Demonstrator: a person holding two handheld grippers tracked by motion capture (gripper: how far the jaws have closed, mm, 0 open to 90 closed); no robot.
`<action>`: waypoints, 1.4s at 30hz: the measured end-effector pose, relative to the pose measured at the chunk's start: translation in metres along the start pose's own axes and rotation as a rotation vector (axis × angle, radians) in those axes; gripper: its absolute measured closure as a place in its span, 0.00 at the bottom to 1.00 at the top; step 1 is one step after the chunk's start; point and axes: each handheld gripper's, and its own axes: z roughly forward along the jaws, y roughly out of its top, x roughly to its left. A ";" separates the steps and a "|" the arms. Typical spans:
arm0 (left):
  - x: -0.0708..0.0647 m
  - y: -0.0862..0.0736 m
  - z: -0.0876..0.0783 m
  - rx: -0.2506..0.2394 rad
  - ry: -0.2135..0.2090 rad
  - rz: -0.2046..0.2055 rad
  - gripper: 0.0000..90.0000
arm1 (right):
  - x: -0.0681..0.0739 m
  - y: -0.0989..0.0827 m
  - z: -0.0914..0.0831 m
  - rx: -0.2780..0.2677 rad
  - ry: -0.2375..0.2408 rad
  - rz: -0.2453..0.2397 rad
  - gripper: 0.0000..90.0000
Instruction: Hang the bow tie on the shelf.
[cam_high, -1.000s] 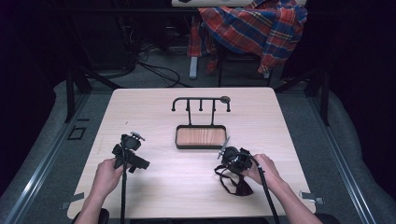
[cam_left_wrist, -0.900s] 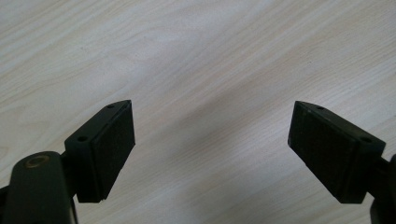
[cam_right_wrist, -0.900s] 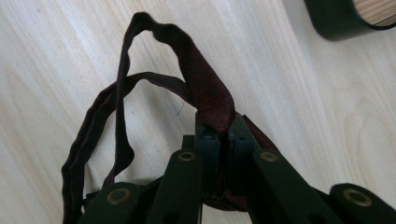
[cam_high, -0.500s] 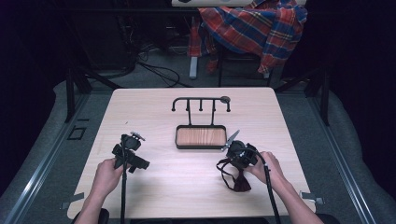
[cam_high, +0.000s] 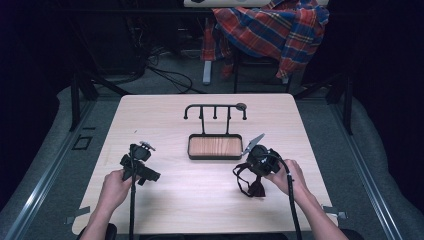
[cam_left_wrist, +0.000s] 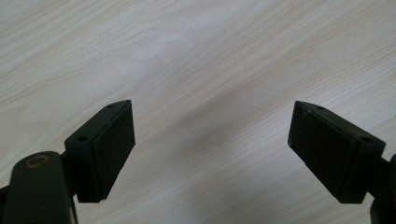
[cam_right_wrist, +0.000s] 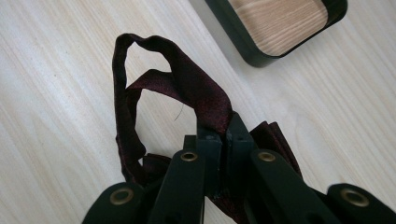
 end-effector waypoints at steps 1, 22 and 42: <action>0.000 0.000 0.000 0.000 0.000 0.002 0.16 | -0.001 0.000 -0.001 -0.004 0.000 0.002 0.98; 0.000 -0.001 0.001 0.005 0.006 -0.004 0.16 | -0.020 0.008 -0.016 -0.074 -0.062 0.051 0.98; 0.002 -0.002 0.001 0.006 0.007 -0.006 0.16 | -0.049 0.041 -0.028 -0.134 -0.119 0.106 0.98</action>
